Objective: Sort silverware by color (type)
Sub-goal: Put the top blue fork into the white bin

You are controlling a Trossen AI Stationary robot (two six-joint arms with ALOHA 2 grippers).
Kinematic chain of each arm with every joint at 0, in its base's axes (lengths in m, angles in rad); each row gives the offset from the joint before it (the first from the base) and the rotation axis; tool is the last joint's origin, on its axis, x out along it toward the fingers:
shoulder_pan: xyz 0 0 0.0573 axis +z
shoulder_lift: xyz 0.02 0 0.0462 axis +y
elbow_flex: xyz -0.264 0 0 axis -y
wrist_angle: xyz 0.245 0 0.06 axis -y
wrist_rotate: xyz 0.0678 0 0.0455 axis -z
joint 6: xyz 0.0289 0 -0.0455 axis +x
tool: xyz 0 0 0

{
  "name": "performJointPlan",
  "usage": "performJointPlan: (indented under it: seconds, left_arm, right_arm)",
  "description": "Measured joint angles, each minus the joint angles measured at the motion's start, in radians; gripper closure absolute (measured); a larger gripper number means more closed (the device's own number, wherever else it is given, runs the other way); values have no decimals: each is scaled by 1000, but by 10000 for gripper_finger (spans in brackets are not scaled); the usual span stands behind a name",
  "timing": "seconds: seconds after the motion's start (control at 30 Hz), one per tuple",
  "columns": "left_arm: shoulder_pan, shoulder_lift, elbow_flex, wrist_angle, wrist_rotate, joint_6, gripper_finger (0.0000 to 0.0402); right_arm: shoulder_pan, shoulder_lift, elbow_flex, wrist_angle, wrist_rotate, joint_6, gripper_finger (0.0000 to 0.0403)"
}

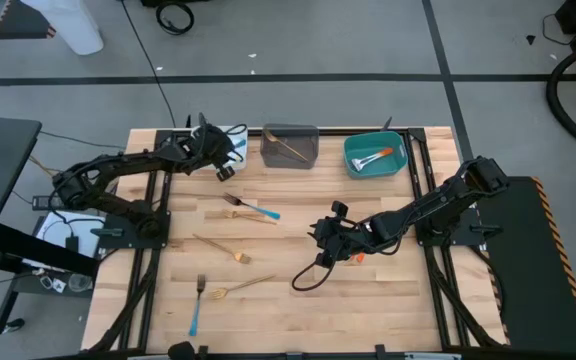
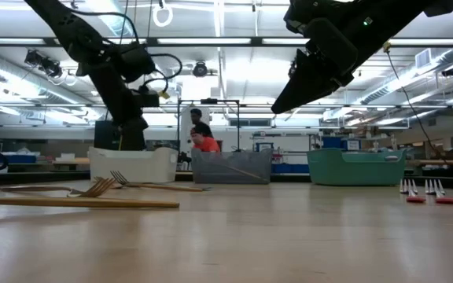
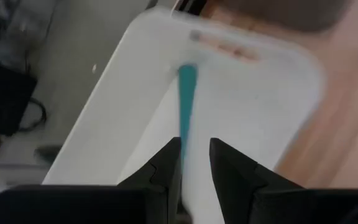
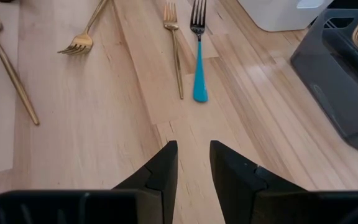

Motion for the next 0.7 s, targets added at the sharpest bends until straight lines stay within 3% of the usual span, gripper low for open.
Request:
performJointPlan:
  seconds: [0.23,0.43,0.6,0.7]
  left_arm:
    - [-150,-40,1,7,-136,134,322]
    - [-277,-40,1,5,-153,193,324]
    - [-364,-40,1,-5,-113,212,324]
    - [-387,-40,1,-20,3,200,324]
  right_arm:
    - [0,0,0,0,0,1,298]
    - [0,0,0,0,0,1,298]
    - [0,0,0,0,0,1,298]
    - [0,0,0,0,0,1,298]
